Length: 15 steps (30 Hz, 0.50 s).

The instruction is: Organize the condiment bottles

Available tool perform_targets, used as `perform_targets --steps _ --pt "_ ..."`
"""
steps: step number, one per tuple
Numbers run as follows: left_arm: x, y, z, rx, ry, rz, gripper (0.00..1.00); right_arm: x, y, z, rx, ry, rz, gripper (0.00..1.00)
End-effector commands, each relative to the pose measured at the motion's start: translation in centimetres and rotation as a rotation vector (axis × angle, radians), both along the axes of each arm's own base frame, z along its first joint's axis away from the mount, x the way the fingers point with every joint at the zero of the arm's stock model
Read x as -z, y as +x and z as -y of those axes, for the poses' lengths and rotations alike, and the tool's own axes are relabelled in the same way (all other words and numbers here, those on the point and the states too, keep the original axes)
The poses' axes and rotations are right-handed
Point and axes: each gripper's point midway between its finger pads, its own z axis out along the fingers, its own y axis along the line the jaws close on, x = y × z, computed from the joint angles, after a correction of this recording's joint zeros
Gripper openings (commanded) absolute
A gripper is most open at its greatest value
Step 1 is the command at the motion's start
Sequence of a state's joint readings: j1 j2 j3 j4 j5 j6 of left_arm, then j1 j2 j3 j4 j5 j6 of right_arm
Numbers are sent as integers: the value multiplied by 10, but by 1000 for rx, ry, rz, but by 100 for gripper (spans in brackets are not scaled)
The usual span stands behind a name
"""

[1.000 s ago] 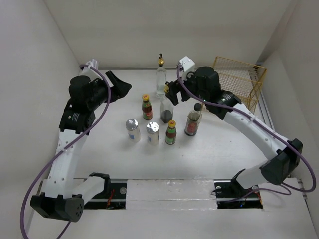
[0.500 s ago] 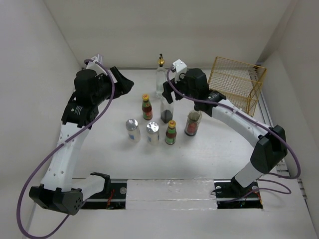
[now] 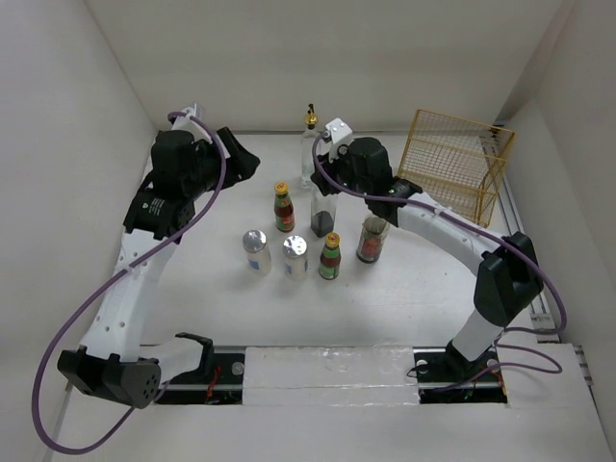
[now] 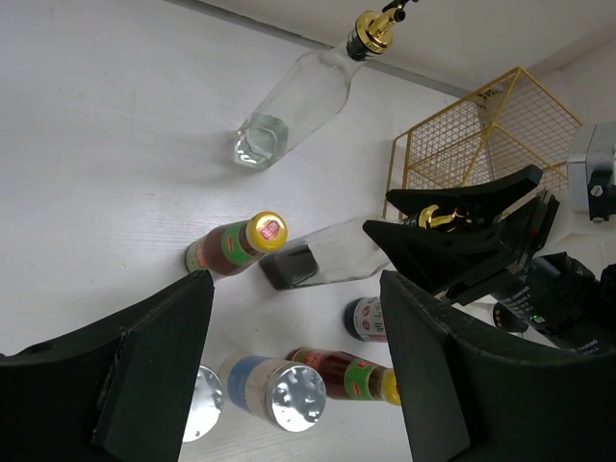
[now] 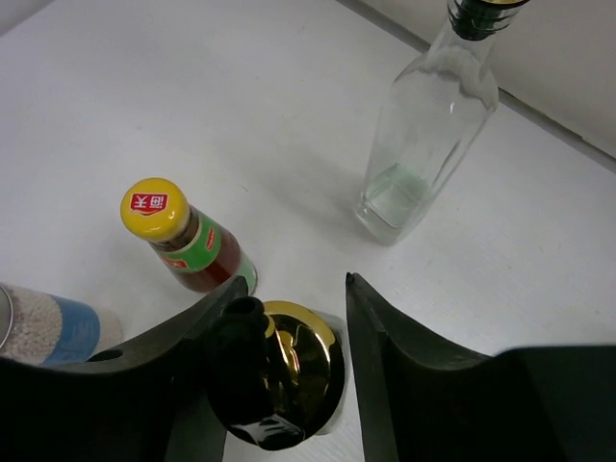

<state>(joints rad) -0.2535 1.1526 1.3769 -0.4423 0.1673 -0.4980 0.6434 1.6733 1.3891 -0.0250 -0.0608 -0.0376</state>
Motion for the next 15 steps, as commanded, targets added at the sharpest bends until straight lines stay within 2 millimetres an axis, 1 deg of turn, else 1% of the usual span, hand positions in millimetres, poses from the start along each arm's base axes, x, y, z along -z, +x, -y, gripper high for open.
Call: perform_targets --steps 1,2,3,4,5,6,7,8,9,10,11,12,14,15 --pt "-16 3 -1 -5 5 44 65 -10 3 -6 5 43 51 50" --pt "-15 3 -2 -2 13 48 65 -3 2 -5 5 33 39 50" --pt "-15 3 -2 -2 13 48 65 -8 2 -3 19 43 43 50" --pt "-15 3 -2 -2 13 48 65 -2 2 -1 31 37 40 46" --pt "-15 3 -2 -2 13 48 65 -2 2 -1 31 36 40 37" --pt "-12 5 -1 -2 15 39 65 2 -2 -4 22 31 33 31" --pt "-12 5 -1 -2 15 39 65 2 -1 -3 30 29 34 27" --pt "-12 5 -1 -2 15 39 65 -6 -1 -3 30 43 52 22" --pt "-12 5 -1 -2 15 39 65 -6 -1 -3 30 43 52 12" --pt "-12 5 -1 -2 15 39 65 -21 0 -3 30 62 76 8" --pt "-12 5 -1 -2 15 39 65 -27 1 -4 30 70 86 7" --pt "-15 6 -1 -2 13 49 65 -52 2 -4 30 102 125 5" --pt "-15 6 -1 -2 13 49 65 -83 1 -7 17 143 172 2" --pt "-17 8 -2 -10 13 59 65 -117 -1 -8 7 186 224 1"
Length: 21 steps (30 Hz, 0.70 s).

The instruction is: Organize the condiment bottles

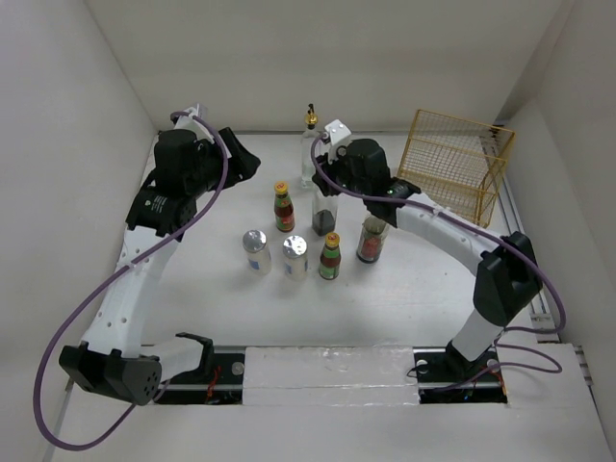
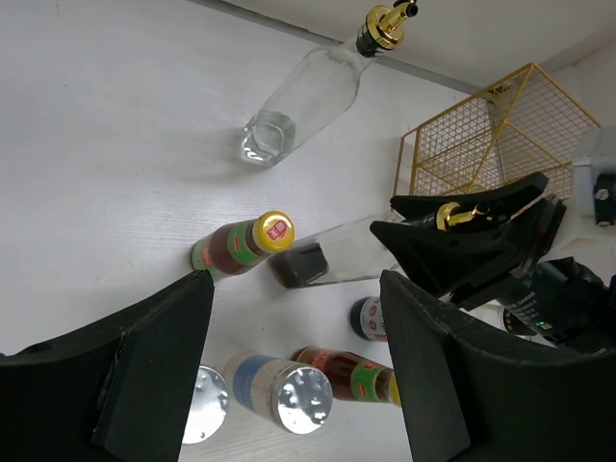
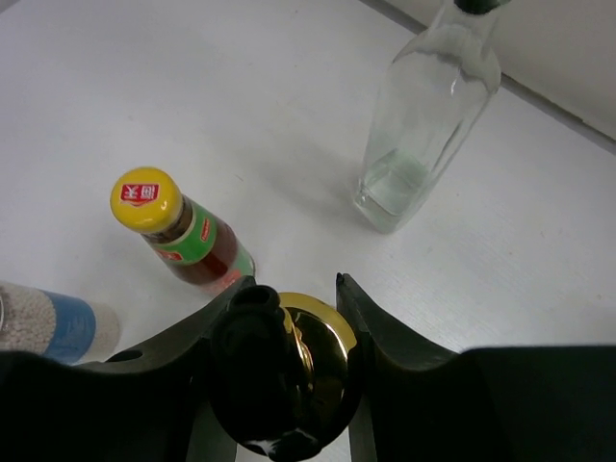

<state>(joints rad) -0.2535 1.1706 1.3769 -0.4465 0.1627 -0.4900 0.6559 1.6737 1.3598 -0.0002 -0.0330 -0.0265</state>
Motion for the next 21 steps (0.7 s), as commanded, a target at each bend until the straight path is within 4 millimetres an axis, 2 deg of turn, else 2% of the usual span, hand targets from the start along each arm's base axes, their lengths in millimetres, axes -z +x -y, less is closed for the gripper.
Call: perform_targets --steps 1,3,4,6,7,9,10,12,13,14,17,18,19,21 --pt "-24 4 -2 -9 -1 77 65 -144 -1 -5 -10 209 260 1" --pt "-29 4 -2 -9 -4 89 65 -170 -3 -6 -21 238 296 1" --pt "-34 4 -2 -6 2 102 65 -203 -10 -3 -34 274 341 0" --pt "-38 4 -4 -16 3 112 65 -227 -16 2 -35 297 371 0" --pt "-35 3 -4 -16 5 102 65 -256 -21 13 -17 326 415 0" --pt "-35 4 -6 -27 9 102 67 -279 -26 23 -8 344 443 0" --pt "-33 3 -6 -27 12 92 67 -298 -30 36 8 356 467 0" --pt "-35 3 -9 -33 23 96 67 -313 -30 50 32 352 489 0" --pt "-35 3 -9 -33 23 96 67 -317 -24 65 58 338 490 0" --pt "-35 3 -9 -33 23 96 67 -342 -30 78 66 359 532 0" --pt "-38 0 -9 -33 21 105 67 -357 -18 103 122 349 536 0" --pt "-40 1 -7 -25 16 113 67 -371 -16 109 135 359 562 0" --pt "-34 -1 -2 -8 4 95 67 -375 -12 119 172 358 569 0" --pt "-36 -2 4 4 5 105 67 -383 2 145 252 347 586 0"
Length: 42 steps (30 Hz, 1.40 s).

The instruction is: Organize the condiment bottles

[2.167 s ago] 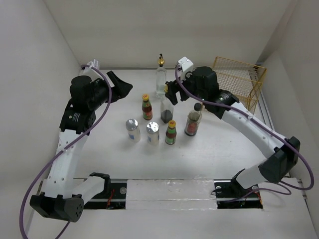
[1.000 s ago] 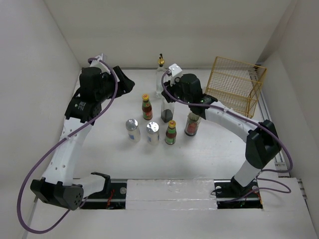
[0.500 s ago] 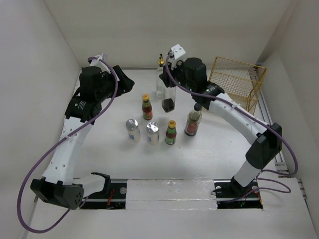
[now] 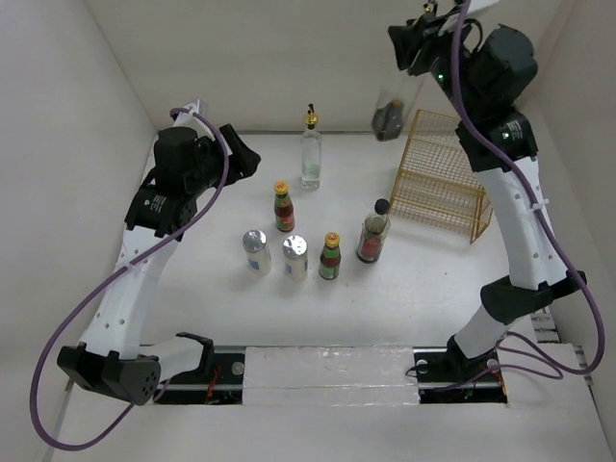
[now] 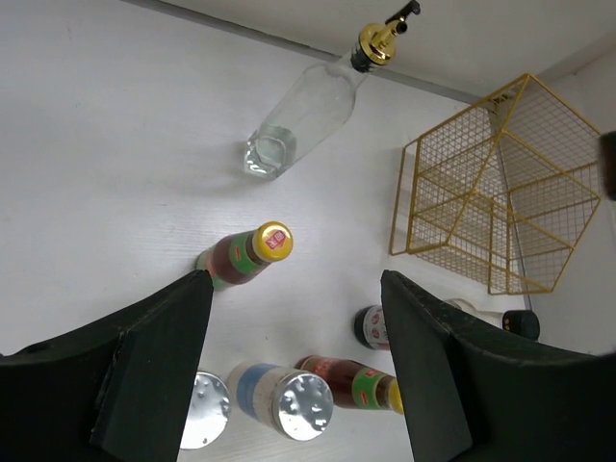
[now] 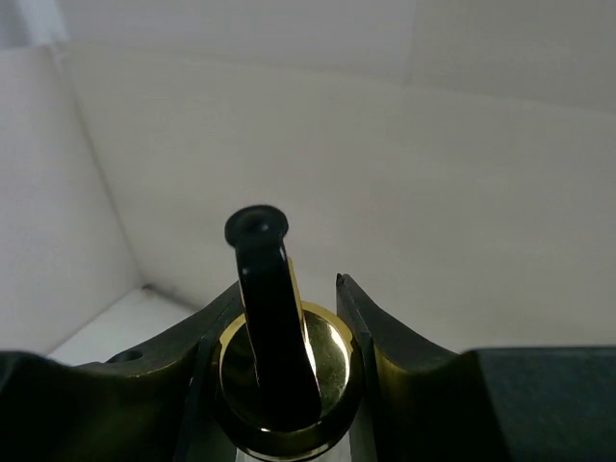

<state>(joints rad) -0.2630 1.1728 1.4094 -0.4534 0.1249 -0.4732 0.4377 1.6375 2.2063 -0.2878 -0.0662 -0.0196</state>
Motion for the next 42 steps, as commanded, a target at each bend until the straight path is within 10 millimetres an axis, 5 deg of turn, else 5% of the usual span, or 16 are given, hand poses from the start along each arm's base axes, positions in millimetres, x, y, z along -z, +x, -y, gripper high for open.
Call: perform_targets --steps 1,6,13,23,36,42 --pt "-20 -7 10 30 1 60 67 -36 4 39 104 58 66 0" --pt "-23 -9 12 32 3 62 67 -37 29 100 270 76 62 0" --pt "-23 -9 12 32 3 62 67 -19 63 148 409 78 42 0" --pt "-15 -2 16 41 6 42 67 11 113 178 506 89 12 0" --pt "-4 10 23 58 9 11 68 40 148 201 566 87 -12 0" --pt "-5 17 25 58 9 12 68 35 155 200 558 120 23 0"
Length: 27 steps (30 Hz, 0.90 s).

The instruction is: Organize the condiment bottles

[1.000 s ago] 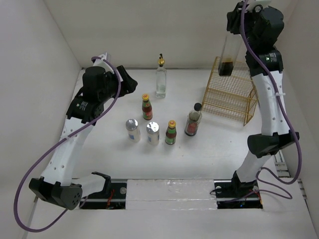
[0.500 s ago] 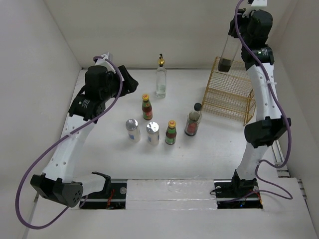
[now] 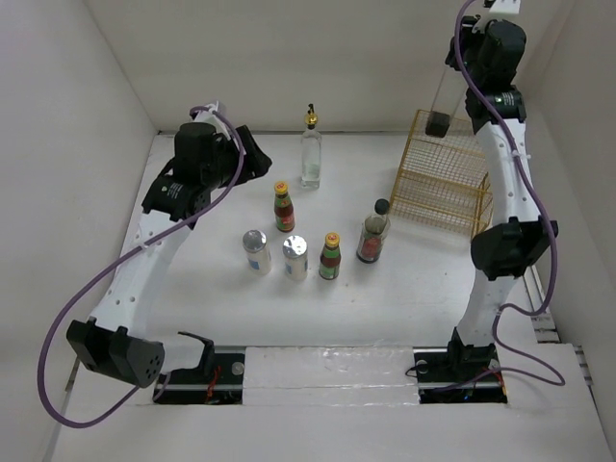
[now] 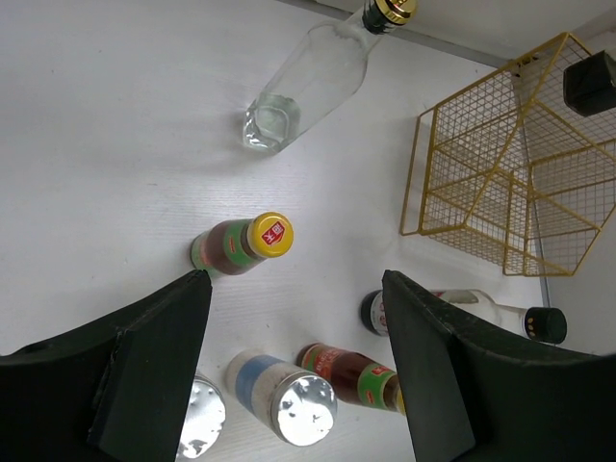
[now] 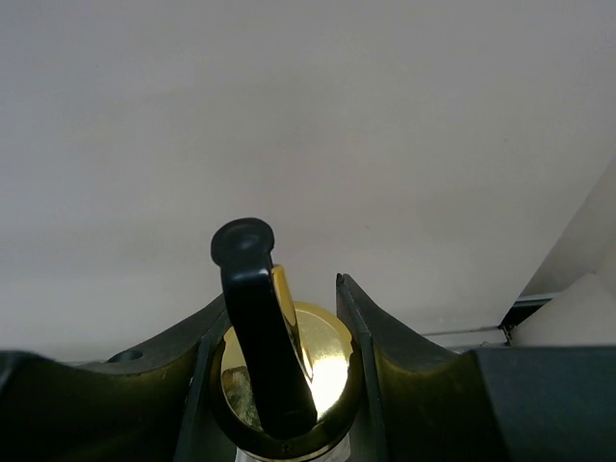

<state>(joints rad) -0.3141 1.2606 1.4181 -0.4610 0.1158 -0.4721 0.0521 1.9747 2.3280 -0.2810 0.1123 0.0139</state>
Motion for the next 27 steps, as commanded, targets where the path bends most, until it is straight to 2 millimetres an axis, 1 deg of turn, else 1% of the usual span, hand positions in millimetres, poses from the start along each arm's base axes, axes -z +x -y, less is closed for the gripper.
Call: perform_targets --steps 1,2,3,4,5,6,8,9,10,11,12,13,14,15,16,17,18,19,20,21,22,23,24,25,27 --pt "-34 5 4 16 -23 93 68 -79 -12 6 15 36 259 0" --pt "-34 5 4 16 -23 93 68 -84 -14 11 24 36 271 0" --pt "-31 8 5 16 -20 85 68 -82 -11 13 34 38 269 0" --pt "-31 8 5 16 -20 84 68 -85 -12 13 34 38 279 0" --pt "-31 8 5 16 -20 84 68 -85 -12 13 34 38 279 0" --pt "-27 10 5 16 -17 76 68 -79 -8 13 35 38 270 0" --pt "-29 11 6 16 -20 84 68 -61 0 12 33 45 229 0" --pt "-29 11 6 16 -20 84 68 -60 -1 12 33 45 229 0" --pt "-29 11 6 16 -20 84 68 -52 3 12 34 44 218 0" --pt "-26 13 6 16 -17 76 68 -42 2 12 34 43 195 0" --pt "-26 13 6 16 -17 76 68 -31 7 11 32 54 176 0" --pt "-30 13 6 16 -20 84 68 -31 4 11 32 54 185 0" --pt "-26 15 7 16 -17 76 68 -15 6 11 32 61 150 0" --pt "-26 15 7 16 -17 76 68 -5 9 11 32 60 128 0" --pt "-26 15 7 20 -8 80 68 -4 7 4 20 71 128 0" --pt "-26 15 7 20 -8 80 68 9 8 4 21 70 106 0" --pt "-26 15 7 20 -8 80 69 18 9 -2 12 69 87 0" --pt "-26 15 7 20 -8 80 69 26 11 -2 13 68 70 0" --pt "-26 15 7 20 -8 80 69 29 9 -7 4 68 62 0" --pt "-26 15 7 20 -8 80 69 46 11 -5 16 67 27 0" --pt "-28 15 8 28 -14 87 69 47 10 -5 16 67 27 0" --pt "-24 15 8 28 -11 77 69 56 10 -3 31 67 11 1" --pt "-24 14 10 40 -16 76 69 62 11 -3 32 65 -3 1" --pt "-24 14 10 40 -16 76 69 74 12 -3 32 72 -27 2" --pt "-20 13 12 48 -17 66 69 84 13 -5 21 70 -47 6"
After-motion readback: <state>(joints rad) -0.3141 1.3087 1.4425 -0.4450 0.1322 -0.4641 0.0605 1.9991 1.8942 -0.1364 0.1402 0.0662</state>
